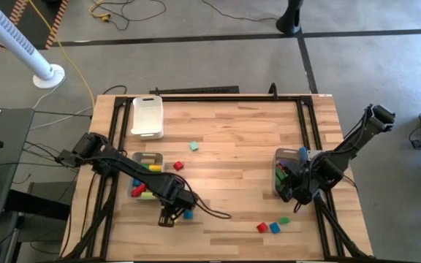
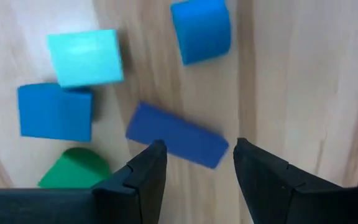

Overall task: Sort blocks by size
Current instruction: Put the purple rectangular block into the black bin

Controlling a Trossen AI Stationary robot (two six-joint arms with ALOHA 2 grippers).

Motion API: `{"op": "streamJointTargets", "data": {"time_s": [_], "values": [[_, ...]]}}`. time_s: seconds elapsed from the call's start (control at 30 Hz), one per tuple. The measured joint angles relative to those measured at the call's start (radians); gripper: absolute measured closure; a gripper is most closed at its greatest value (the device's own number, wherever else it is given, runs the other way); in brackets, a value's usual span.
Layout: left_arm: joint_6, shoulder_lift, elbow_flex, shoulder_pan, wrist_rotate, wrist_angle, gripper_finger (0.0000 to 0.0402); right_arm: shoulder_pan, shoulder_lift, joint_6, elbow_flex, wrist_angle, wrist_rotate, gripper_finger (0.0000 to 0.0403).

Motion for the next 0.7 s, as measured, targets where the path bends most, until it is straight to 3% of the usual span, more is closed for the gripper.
{"op": "streamJointTargets", "data": {"time_s": [0.47, 0.7], "values": [[-0.178, -0.001, -0.085, 0.016, 0.011, 0.138, 0.0226, -0.017, 0.000, -0.025, 0.000, 0.005, 0.000, 0.0184], [-0.202, 0.082, -0.089, 0.020, 0.041, 0.106, 0.0226, -0.017, 0.000, -0.025, 0.000, 0.010, 0.000, 0.0184]]}}
